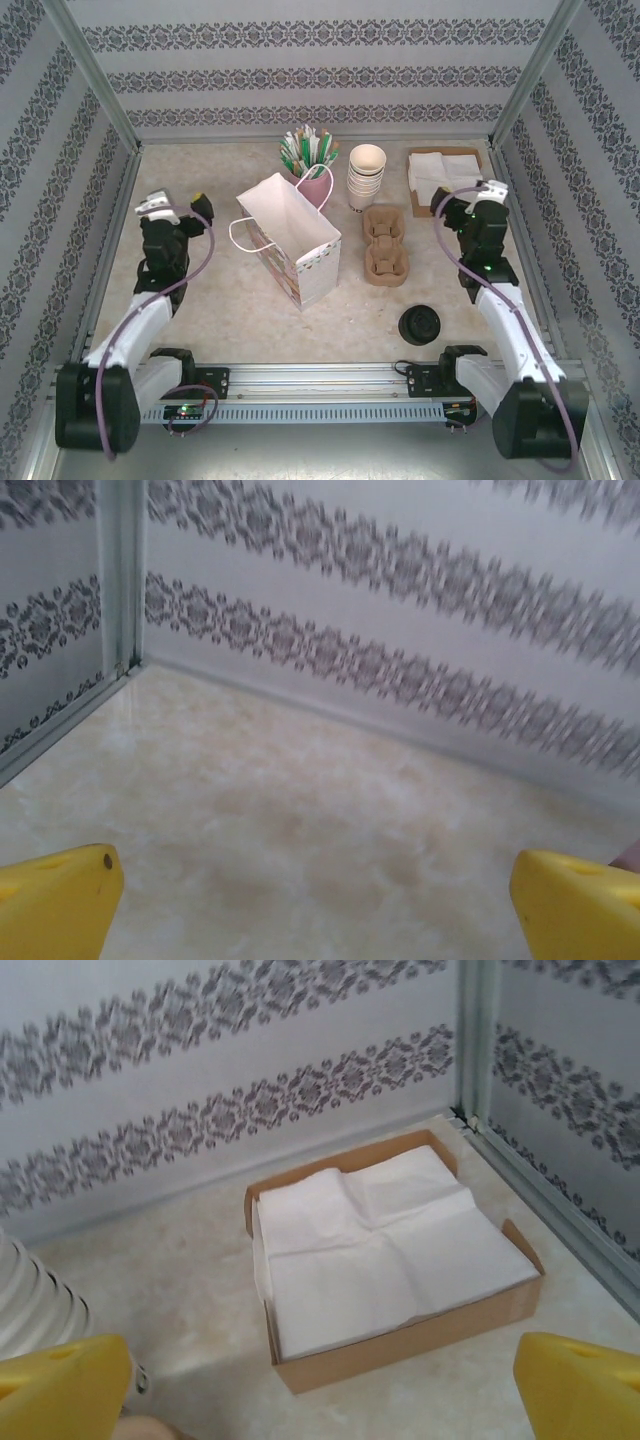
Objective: Pack the takeout coffee
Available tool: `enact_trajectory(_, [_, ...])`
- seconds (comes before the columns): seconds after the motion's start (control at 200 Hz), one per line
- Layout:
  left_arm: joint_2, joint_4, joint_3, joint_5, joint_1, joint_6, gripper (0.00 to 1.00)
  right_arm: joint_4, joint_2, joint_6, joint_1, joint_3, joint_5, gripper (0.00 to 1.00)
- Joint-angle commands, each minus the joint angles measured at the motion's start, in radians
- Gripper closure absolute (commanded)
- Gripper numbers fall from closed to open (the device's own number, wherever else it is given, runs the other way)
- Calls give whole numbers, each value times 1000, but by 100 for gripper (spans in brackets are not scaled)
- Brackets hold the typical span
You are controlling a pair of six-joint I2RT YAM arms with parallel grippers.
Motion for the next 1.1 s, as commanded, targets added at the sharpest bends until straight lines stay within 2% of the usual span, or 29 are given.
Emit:
enact_trajectory(0.0, [-88, -21, -77, -43, 23, -238, 0, -243, -5, 227, -55, 111, -109, 5])
enact_trajectory(0.03, [-101, -15, -79, -21, 34, -277, 0, -275, 12, 260, -65, 158, -149, 8])
enact_trajectory(0.07, [-112, -93, -39, 20, 47, -306, 0, -312, 44, 289, -70, 224, -203, 13])
enact_trajectory(0.13, [-105, -300, 78, 43, 49, -306, 0, -366, 108, 314, -68, 319, -294, 21])
enact_trajectory(0.21, [-70, -554, 227, 52, 49, -305, 1, -416, 195, 356, -46, 437, -380, 37])
enact_trajectory(0.275, [-45, -688, 323, 102, 49, -278, 3, -473, 260, 351, 6, 524, -383, 44])
enact_trajectory(0.355, [-22, -794, 417, 190, 49, -251, 4, -547, 339, 315, 84, 632, -333, 45])
enact_trajectory(0.44, [3, -850, 479, 309, 49, -246, 3, -600, 417, 297, 153, 716, -309, 49])
enact_trajectory(0.565, [55, -925, 559, 468, 49, -246, 6, -635, 534, 292, 221, 802, -308, 61])
enact_trajectory(0.644, [78, -946, 589, 542, 47, -240, 9, -644, 584, 294, 248, 835, -276, 63])
enact_trajectory(0.879, [77, -1003, 626, 595, 47, -230, 15, -624, 682, 306, 251, 868, -249, 68])
enact_trajectory(1.094, [40, -994, 602, 611, 46, -250, 21, -604, 746, 321, 257, 907, -302, 69])
